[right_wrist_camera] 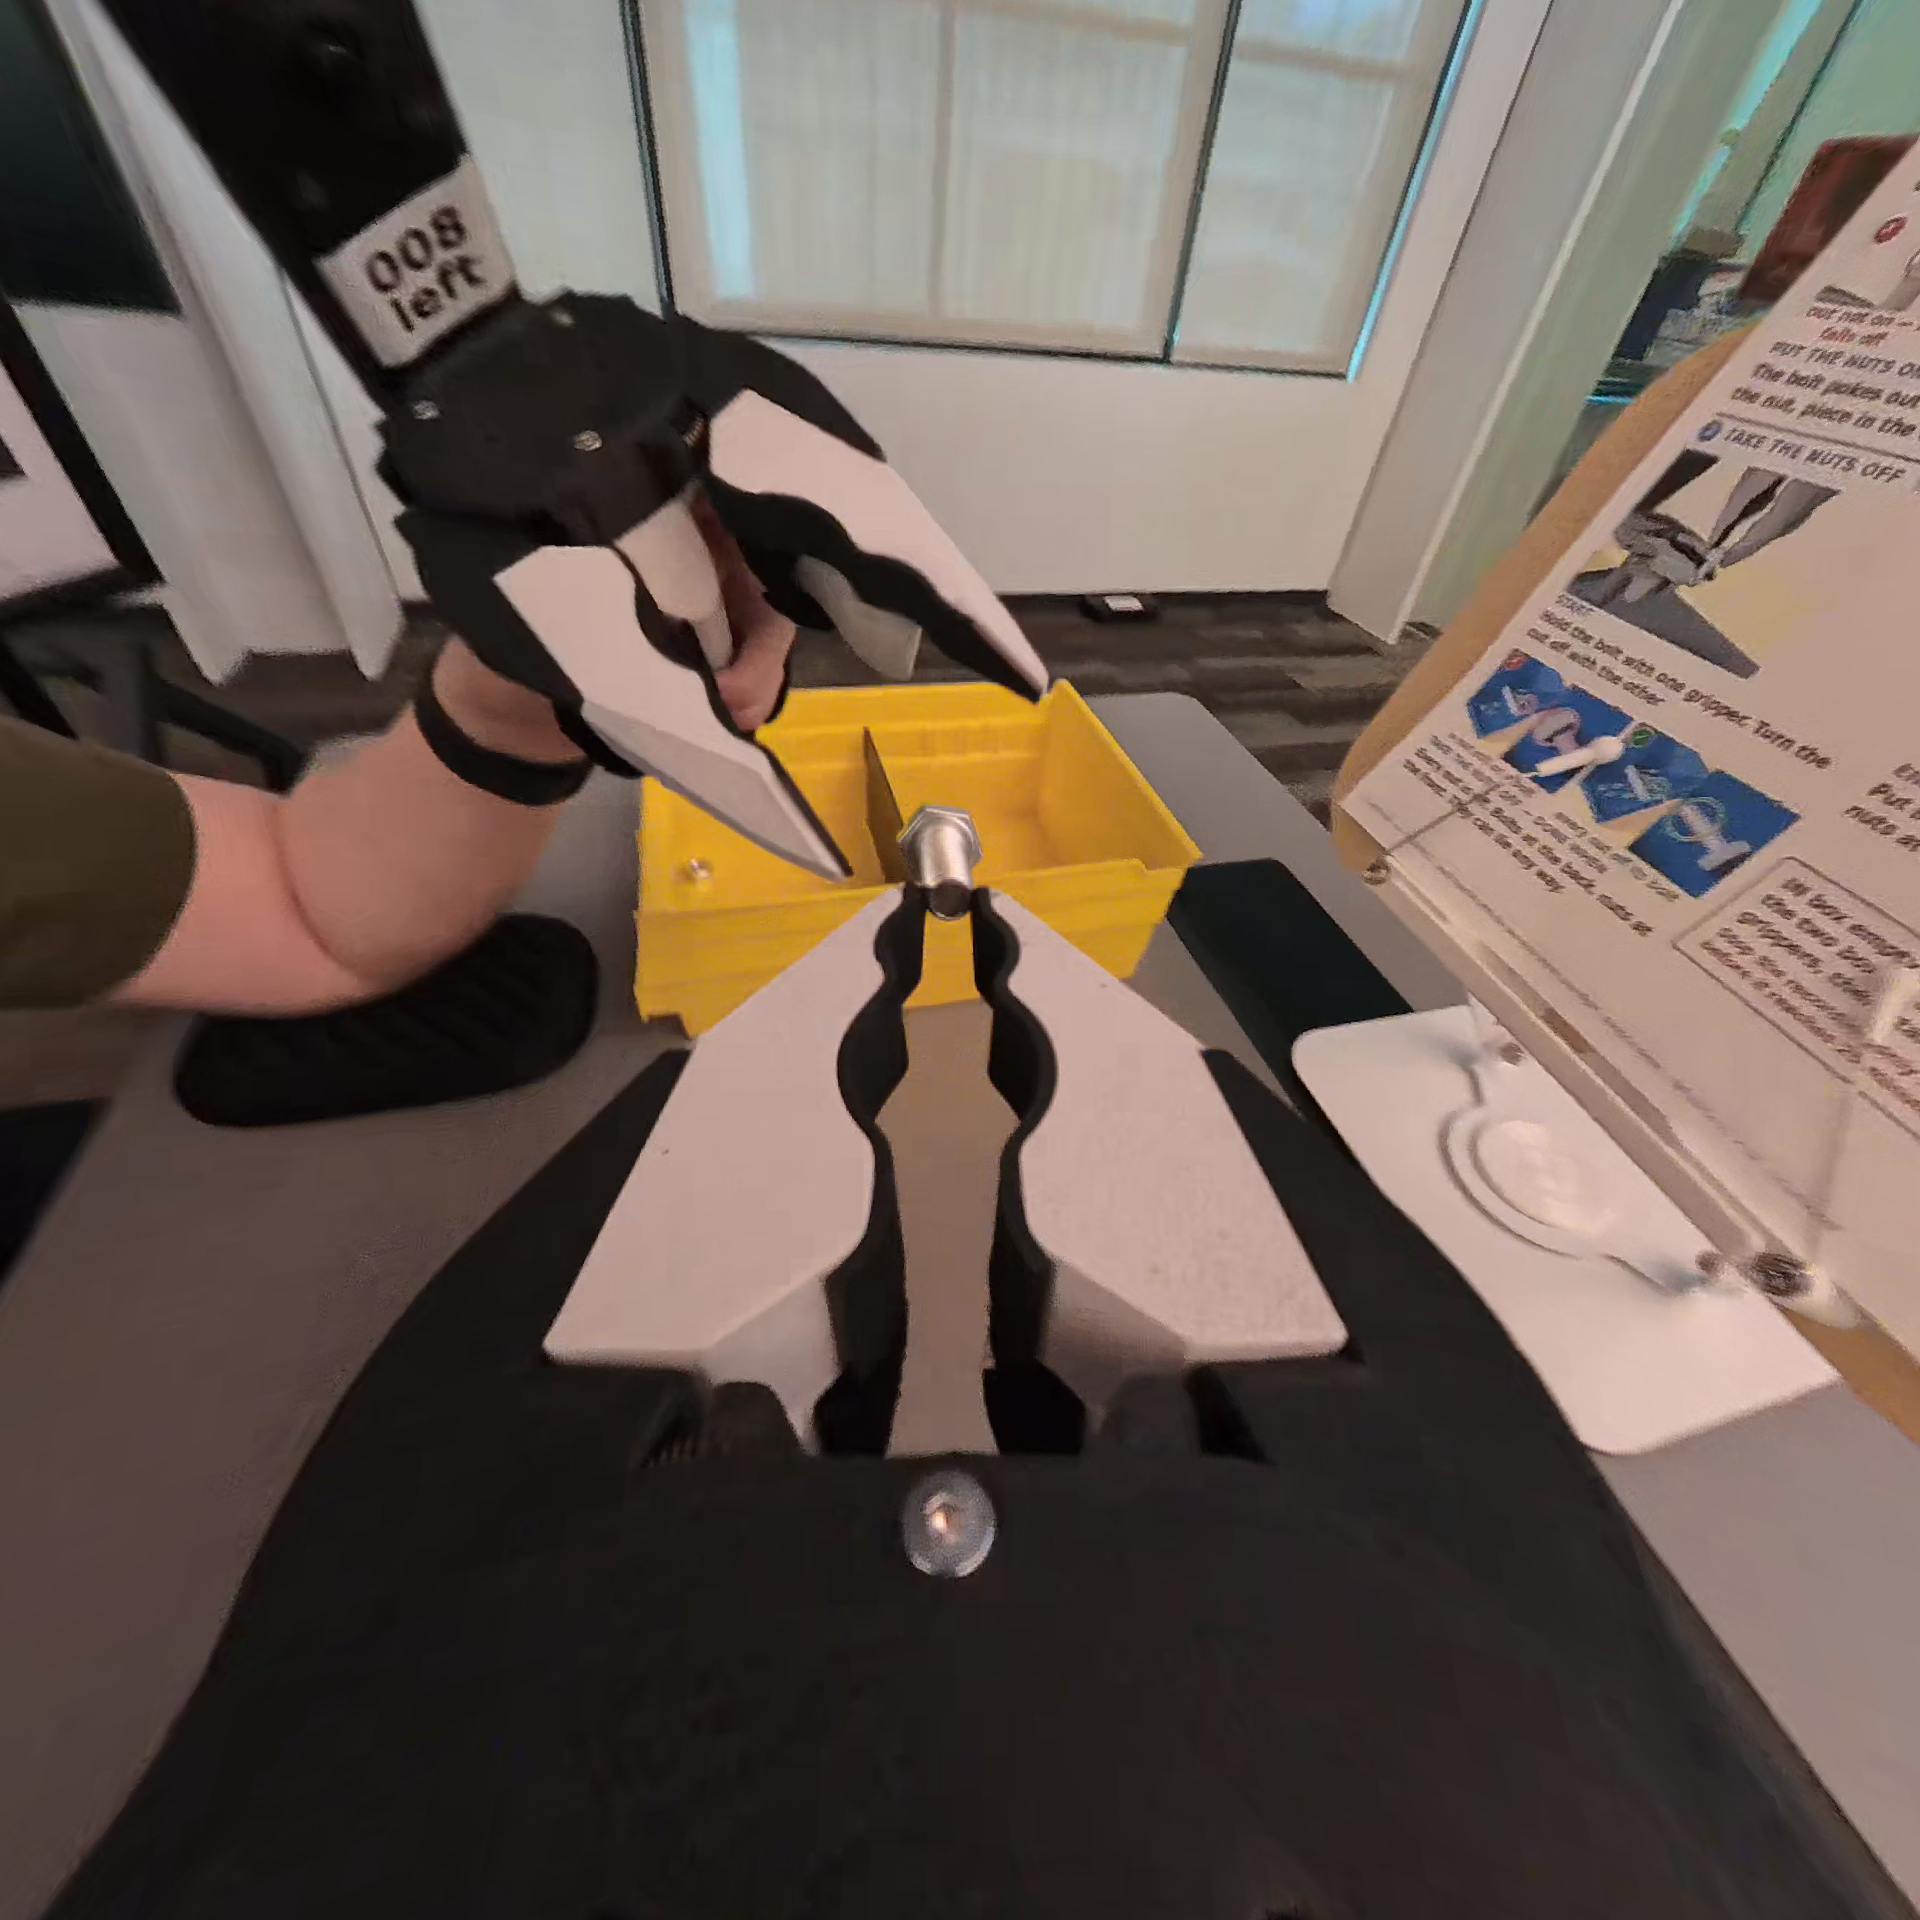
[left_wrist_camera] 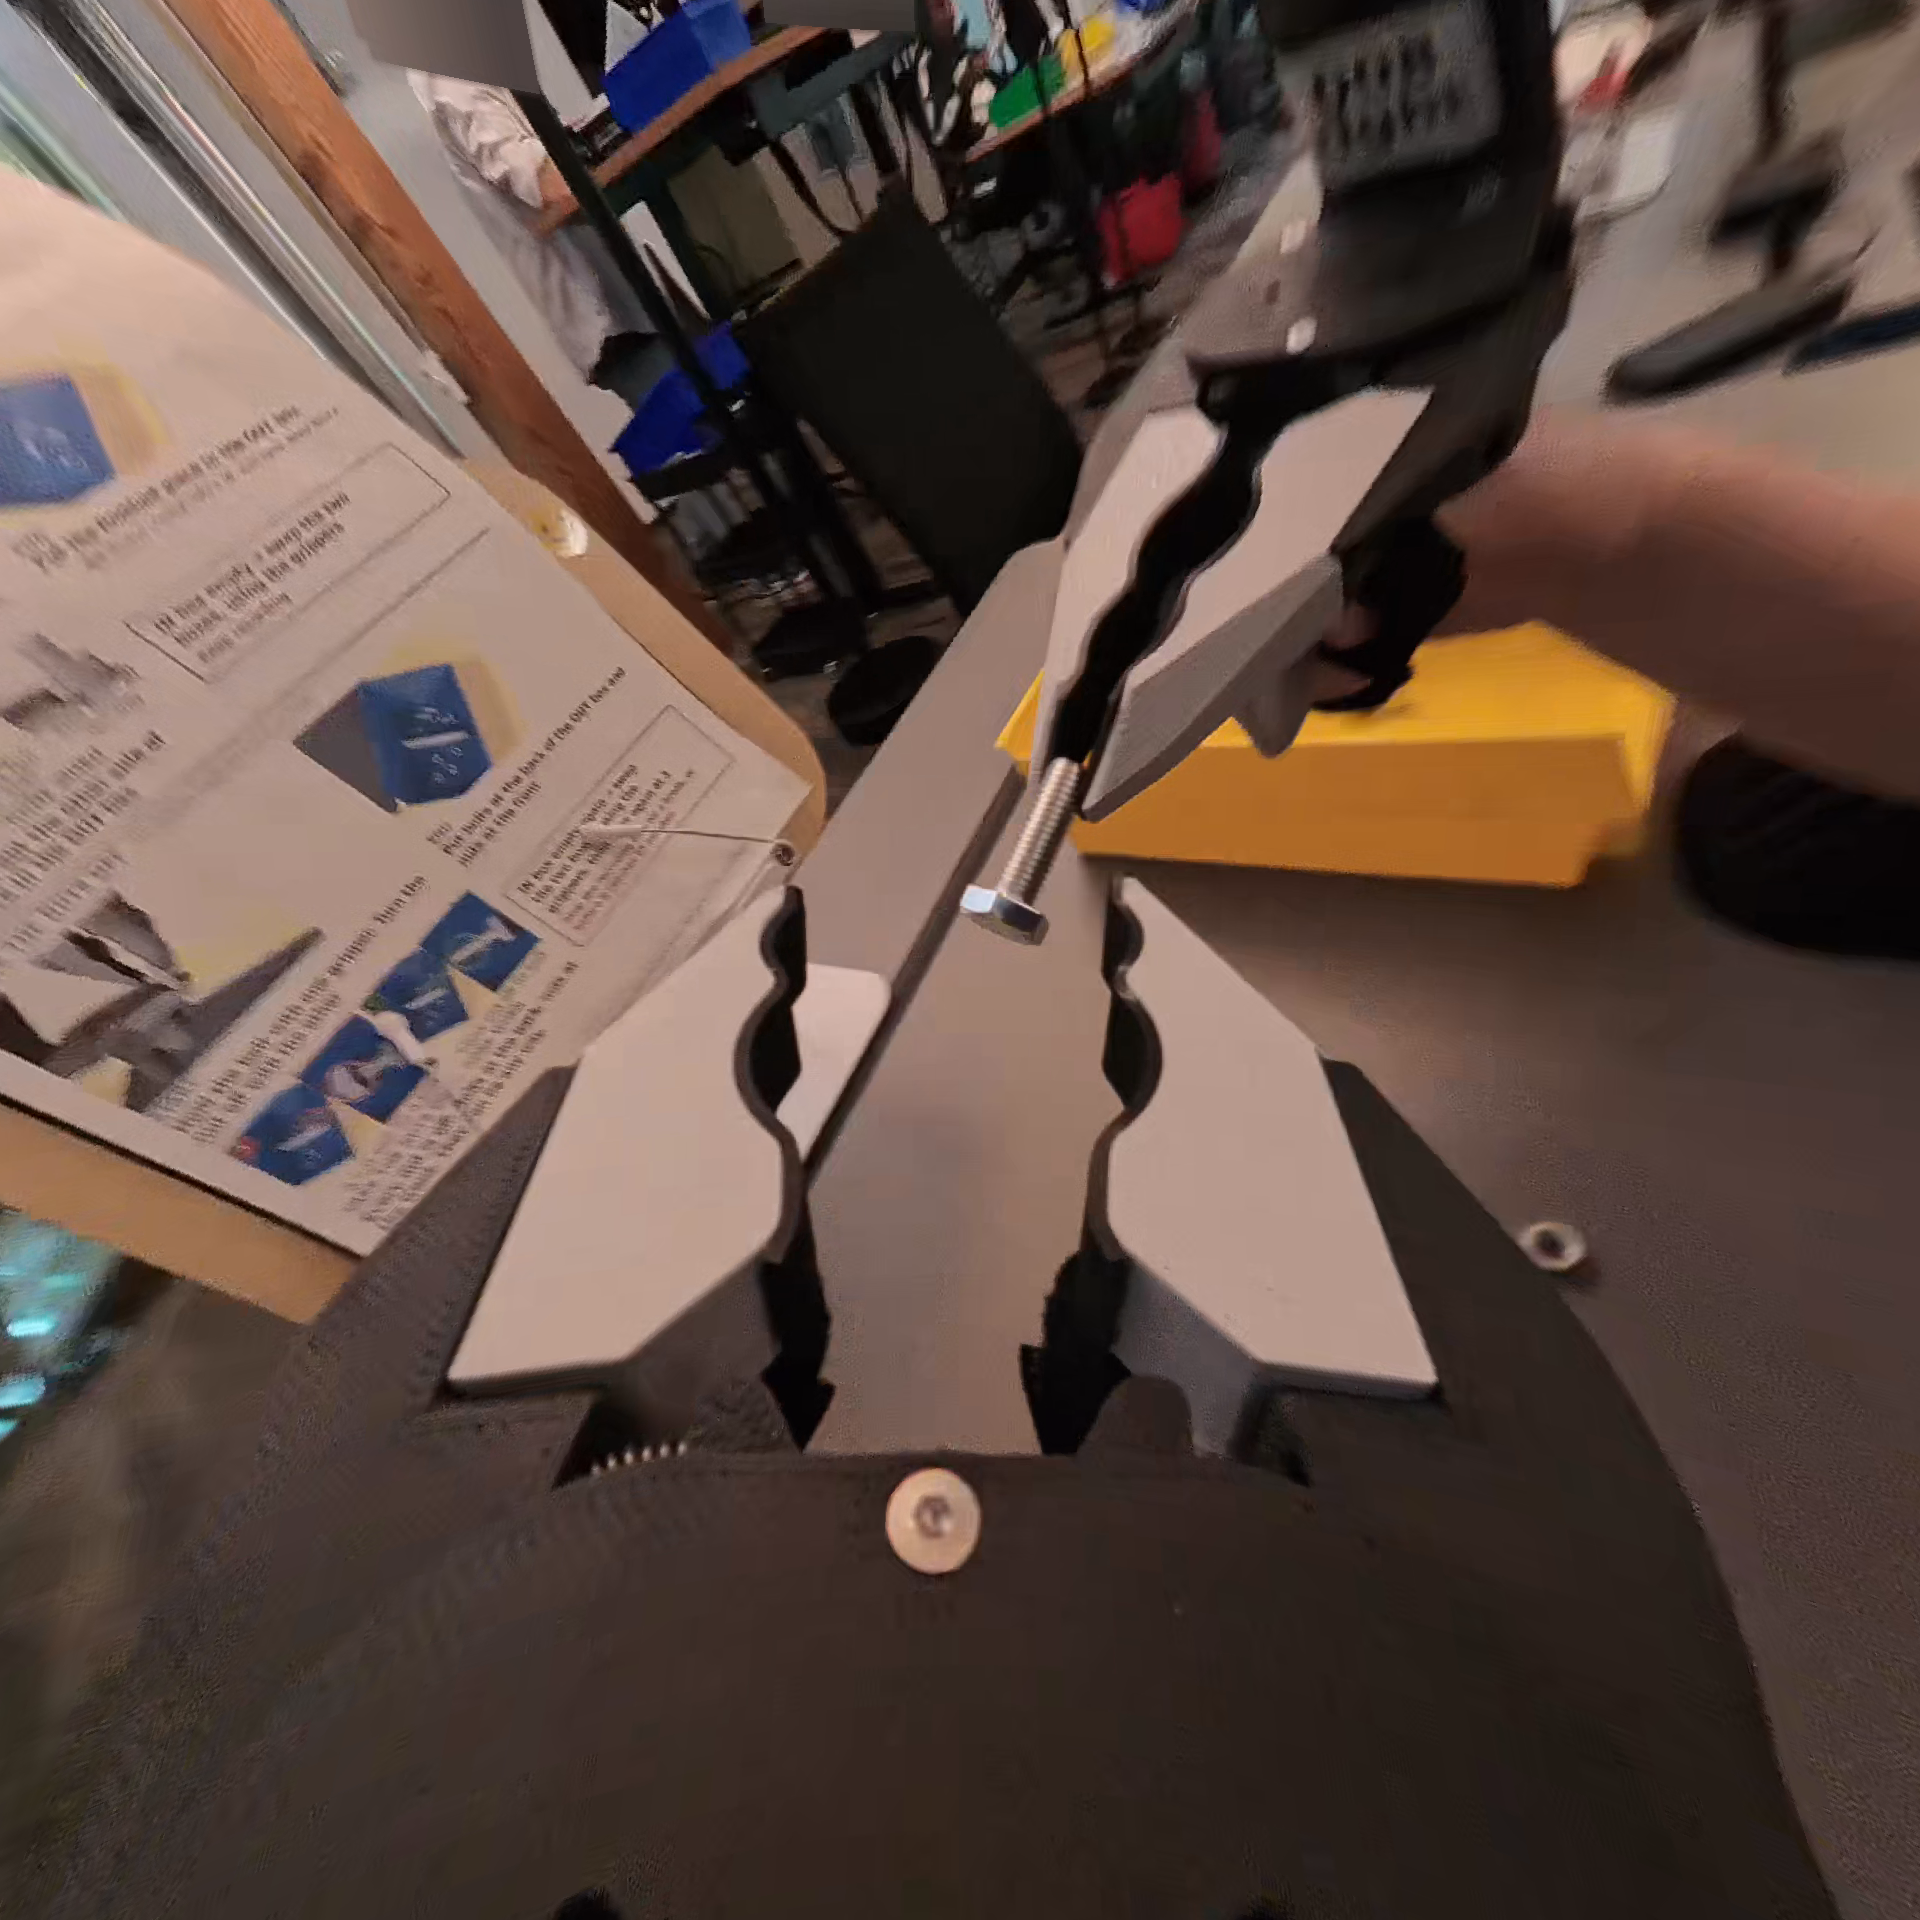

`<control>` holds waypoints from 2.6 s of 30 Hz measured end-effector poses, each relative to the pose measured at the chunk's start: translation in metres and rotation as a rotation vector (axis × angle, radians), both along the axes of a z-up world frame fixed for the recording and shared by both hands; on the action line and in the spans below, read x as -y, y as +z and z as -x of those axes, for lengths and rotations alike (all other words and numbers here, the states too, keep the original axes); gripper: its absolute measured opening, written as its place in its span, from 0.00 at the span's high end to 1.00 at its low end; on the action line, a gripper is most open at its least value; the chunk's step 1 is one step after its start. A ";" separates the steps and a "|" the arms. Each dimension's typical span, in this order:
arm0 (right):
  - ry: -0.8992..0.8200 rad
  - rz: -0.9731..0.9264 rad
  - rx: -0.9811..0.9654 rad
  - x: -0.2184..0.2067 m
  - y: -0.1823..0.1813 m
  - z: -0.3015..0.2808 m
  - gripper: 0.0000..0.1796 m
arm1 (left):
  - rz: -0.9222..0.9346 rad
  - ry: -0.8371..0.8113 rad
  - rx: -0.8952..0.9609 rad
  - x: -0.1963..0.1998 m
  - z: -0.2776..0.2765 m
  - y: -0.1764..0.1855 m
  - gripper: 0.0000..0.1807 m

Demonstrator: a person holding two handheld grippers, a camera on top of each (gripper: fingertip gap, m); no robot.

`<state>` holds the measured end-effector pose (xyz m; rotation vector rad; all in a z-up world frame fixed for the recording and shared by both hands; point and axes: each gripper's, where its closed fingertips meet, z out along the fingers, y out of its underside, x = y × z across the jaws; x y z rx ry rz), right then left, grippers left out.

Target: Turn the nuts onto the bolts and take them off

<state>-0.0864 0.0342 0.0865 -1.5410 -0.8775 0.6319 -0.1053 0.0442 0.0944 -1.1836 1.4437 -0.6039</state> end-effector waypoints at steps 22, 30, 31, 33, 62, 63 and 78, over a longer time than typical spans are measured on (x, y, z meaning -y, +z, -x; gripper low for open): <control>-0.093 -0.007 0.379 0.003 -0.037 0.009 0.96 | -0.176 -0.022 -0.288 0.007 -0.021 -0.065 0.96; -0.108 -0.056 0.368 0.004 -0.028 0.010 0.96 | -0.195 -0.013 -0.275 0.008 -0.022 -0.060 0.96; -0.107 -0.085 0.360 0.004 -0.025 0.011 0.95 | -0.194 -0.010 -0.260 0.008 -0.022 -0.056 0.96; -0.114 -0.157 0.348 0.006 -0.014 0.010 0.90 | -0.189 0.007 -0.236 0.004 -0.020 -0.050 0.96; 0.563 0.439 1.265 0.101 -0.254 0.016 0.84 | -0.016 0.030 0.112 0.001 0.060 0.051 0.96; 0.561 0.436 1.266 0.100 -0.254 0.016 0.84 | -0.016 0.028 0.112 0.001 0.059 0.050 0.96; 0.621 0.065 0.861 0.113 -0.136 0.031 0.91 | 0.176 -0.054 0.039 -0.001 0.002 -0.003 0.96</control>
